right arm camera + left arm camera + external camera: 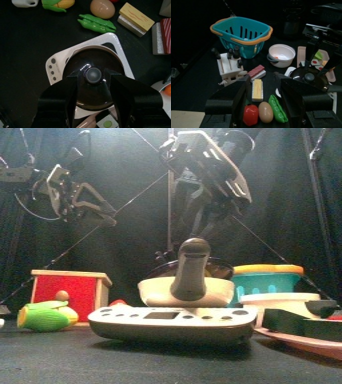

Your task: Grab pot

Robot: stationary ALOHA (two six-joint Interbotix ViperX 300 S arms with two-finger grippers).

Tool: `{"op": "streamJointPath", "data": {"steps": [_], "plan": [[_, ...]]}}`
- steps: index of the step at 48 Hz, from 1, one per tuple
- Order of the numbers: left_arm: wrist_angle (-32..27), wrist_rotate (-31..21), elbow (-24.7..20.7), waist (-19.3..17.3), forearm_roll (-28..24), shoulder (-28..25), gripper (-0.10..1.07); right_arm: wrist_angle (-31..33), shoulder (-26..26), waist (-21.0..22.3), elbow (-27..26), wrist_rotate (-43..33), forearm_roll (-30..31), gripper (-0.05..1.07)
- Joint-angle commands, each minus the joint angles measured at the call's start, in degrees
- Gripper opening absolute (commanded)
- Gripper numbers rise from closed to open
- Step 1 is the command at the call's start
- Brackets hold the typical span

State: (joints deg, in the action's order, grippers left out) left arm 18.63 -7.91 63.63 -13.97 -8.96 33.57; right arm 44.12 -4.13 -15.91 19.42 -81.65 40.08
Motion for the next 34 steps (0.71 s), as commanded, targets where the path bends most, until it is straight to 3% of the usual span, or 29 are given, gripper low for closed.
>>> {"op": "streamJointPath", "data": {"steps": [1,9,19,27,34], "plan": [[0.53,0.00,-2.20,0.70,0.09,-1.85,0.82,0.00,5.27,0.00,1.93,-0.62,2.29,0.80],[0.09,-0.09,-5.01,1.49,0.18,-6.68,0.82,-0.18,10.02,-0.09,7.82,-3.69,4.57,0.80],[-0.44,-0.26,-9.67,3.34,1.49,-12.92,0.82,-0.18,17.31,0.00,16.08,-9.14,12.74,0.80],[-4.13,-0.26,-16.87,6.86,5.54,-19.86,0.82,-0.18,23.91,0.79,23.29,-16.00,22.24,0.80],[-11.16,-0.26,-24.43,8.70,10.20,-27.25,0.82,-0.18,28.48,2.90,28.83,-21.88,28.13,0.80]]}}
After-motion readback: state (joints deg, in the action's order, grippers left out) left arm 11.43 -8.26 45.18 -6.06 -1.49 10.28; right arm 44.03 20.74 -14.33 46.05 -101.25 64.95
